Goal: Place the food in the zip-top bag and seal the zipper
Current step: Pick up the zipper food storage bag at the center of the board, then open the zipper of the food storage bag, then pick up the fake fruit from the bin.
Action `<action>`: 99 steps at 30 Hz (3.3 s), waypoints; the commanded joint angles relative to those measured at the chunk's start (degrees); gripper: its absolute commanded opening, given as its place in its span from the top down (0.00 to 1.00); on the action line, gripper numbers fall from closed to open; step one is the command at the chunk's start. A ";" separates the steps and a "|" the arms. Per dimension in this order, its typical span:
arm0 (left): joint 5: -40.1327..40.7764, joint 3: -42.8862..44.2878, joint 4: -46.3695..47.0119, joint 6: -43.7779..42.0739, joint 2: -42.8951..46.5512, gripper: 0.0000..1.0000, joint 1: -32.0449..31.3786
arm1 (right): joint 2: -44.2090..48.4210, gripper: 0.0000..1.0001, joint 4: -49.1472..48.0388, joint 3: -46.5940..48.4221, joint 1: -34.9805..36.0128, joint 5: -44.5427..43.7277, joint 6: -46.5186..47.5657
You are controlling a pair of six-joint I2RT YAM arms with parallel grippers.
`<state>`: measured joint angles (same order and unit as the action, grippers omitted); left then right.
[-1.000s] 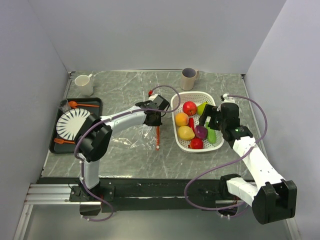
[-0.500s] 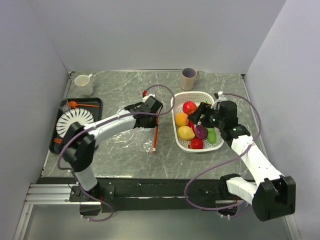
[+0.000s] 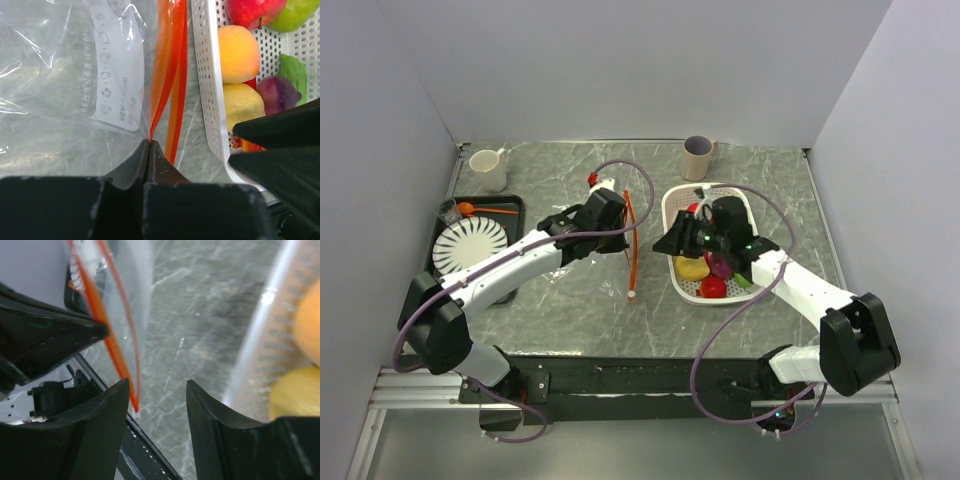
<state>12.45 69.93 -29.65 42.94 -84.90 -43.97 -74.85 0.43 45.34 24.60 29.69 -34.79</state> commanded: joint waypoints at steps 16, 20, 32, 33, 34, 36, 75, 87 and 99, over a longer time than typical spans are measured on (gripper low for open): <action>-3.14 -4.01 5.30 0.74 5.36 0.99 -0.33 | -15.93 0.63 -0.78 13.71 6.69 -2.01 0.42; -0.33 -3.31 2.67 0.13 7.03 0.99 -0.24 | -18.75 0.86 1.24 15.39 6.95 -1.66 0.86; 13.73 -0.06 -10.51 0.65 16.69 0.99 0.90 | -26.49 1.00 15.48 25.58 7.48 -15.36 4.46; 14.00 -0.15 -10.60 0.39 17.31 0.99 1.42 | -26.75 1.00 15.83 25.93 7.48 -15.45 4.99; 15.14 0.03 -11.91 0.22 18.01 0.99 1.69 | -27.36 1.00 16.09 26.29 7.57 -15.72 5.16; 16.73 -0.06 -13.15 1.88 18.54 0.99 2.30 | -28.07 1.00 17.32 27.78 7.74 -15.11 5.86; -1.28 -7.70 4.95 0.74 6.77 0.99 3.62 | -11.98 0.00 18.29 15.12 -5.26 -22.14 12.64; -2.69 -9.03 5.83 0.39 8.27 0.99 3.62 | -18.58 0.12 16.10 17.59 -5.44 -18.72 11.32; -2.43 -9.99 5.04 1.10 9.58 0.99 3.62 | -23.50 0.26 17.68 20.31 -5.44 -19.85 11.76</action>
<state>10.35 60.12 -25.93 44.23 -77.08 -40.45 -97.47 18.44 62.39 19.44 10.17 -23.22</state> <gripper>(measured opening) 0.014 0.805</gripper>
